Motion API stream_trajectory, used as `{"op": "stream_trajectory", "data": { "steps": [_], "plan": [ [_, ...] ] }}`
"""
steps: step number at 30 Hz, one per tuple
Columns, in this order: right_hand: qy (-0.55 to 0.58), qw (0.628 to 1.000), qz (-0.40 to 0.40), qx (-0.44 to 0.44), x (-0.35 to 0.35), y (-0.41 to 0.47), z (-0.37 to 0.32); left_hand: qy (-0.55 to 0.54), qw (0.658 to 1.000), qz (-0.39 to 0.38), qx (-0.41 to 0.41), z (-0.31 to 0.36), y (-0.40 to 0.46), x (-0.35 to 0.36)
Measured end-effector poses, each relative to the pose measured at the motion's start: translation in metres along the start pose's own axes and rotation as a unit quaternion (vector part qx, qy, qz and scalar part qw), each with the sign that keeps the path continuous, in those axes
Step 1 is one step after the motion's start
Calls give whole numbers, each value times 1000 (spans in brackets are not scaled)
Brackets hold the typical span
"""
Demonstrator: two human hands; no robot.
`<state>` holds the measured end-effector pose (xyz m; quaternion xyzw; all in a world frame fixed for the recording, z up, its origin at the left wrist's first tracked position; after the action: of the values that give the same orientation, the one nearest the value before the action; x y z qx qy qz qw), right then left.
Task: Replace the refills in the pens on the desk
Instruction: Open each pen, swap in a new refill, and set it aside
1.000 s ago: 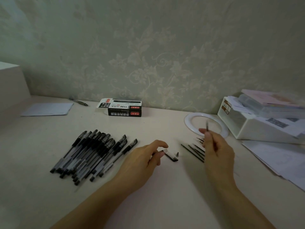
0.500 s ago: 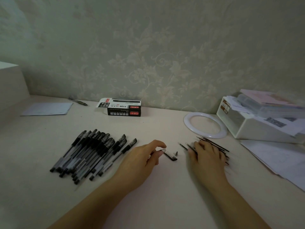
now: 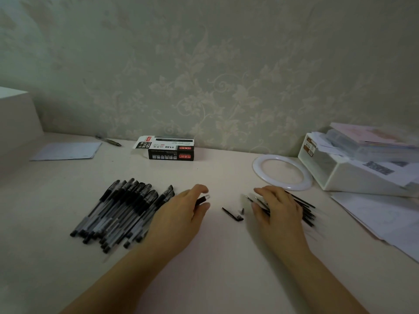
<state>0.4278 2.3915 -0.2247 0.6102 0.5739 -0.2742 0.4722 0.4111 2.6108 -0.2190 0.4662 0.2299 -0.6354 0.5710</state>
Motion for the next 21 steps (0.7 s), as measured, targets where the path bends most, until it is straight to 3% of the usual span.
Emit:
{"op": "stream_trajectory", "data": {
  "steps": [11,21],
  "plan": [
    [32,997,38,-61,-1,0,-1,85,974,30,-208,-44,-12,-60],
    [45,997,19,-66,1,0,3,83,975,-57,-196,-48,-15,-67]
  ]
}}
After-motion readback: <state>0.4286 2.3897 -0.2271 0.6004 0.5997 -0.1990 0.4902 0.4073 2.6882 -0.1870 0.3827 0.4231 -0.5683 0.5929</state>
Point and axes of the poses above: each hand's wrist, its own y-axis towards the middle knuckle, its own x-axis out of the palm, z = x × y, the point moved 1 cm from there along y, towards the middle knuckle, and after that the axes turned 14 degrees about -z, right-handed, at the moved point
